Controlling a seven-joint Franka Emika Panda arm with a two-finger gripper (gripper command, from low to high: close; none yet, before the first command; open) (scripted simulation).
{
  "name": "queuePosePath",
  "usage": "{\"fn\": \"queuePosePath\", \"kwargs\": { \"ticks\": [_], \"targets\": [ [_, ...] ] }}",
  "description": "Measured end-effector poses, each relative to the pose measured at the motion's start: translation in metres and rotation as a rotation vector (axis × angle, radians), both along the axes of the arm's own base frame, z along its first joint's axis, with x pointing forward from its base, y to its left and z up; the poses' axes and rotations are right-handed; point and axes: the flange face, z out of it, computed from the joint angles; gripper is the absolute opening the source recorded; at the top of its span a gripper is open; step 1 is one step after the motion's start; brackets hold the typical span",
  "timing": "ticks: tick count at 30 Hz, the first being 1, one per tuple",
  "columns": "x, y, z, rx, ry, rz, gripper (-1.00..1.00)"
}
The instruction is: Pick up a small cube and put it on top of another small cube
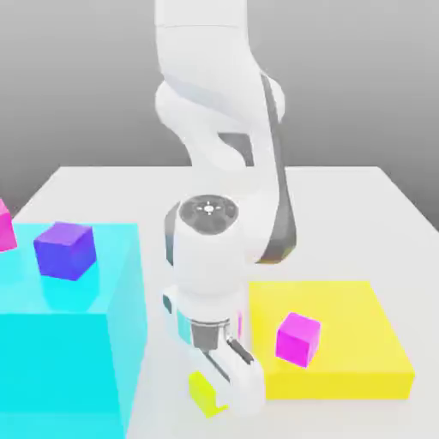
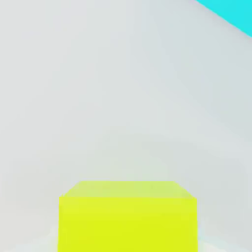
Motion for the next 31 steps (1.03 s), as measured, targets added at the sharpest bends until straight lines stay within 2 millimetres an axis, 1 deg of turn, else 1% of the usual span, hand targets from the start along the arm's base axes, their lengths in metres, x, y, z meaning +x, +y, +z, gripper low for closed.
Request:
{"fn": "queuePosePath", "kwargs": {
  "ticks": [3, 4, 5, 6, 9, 11, 13, 16, 19, 22, 23, 24, 25, 27, 28, 31],
  "targets": [
    [-0.001, 0.0, 0.032, -0.001, 0.001, 0.0, -1.0],
    [0.0, 0.003, 0.04, 0.0, -0.001, 0.024, -1.0],
    [0.005, 0.006, 0.047, -0.002, -0.004, 0.063, -1.0],
    [0.012, 0.004, 0.058, -0.008, -0.006, 0.096, -1.0],
    [0.033, -0.008, 0.096, -0.03, -0.01, 0.191, -1.0],
    [0.042, -0.028, 0.125, -0.045, -0.007, 0.213, -1.0],
    [0.047, -0.048, 0.155, -0.056, -0.003, 0.219, -1.0],
    [0.045, -0.079, 0.203, -0.064, 0.003, 0.204, -1.0],
    [0.029, -0.118, 0.25, -0.053, 0.008, 0.12, -1.0],
    [0.003, -0.155, 0.298, -0.029, 0.005, 0.025, -1.0],
    [-0.008, -0.167, 0.309, -0.015, 0.003, -0.026, -1.0],
    [-0.015, -0.175, 0.307, -0.006, 0.002, -0.058, -1.0],
    [-0.018, -0.178, 0.298, -0.002, 0.001, -0.073, -1.0],
    [-0.02, -0.181, 0.271, 0.001, 0.0, -0.085, -1.0],
    [-0.021, -0.181, 0.26, 0.002, 0.001, -0.088, 1.0],
    [-0.021, -0.181, 0.26, 0.002, 0.001, -0.088, 1.0]
  ]
}}
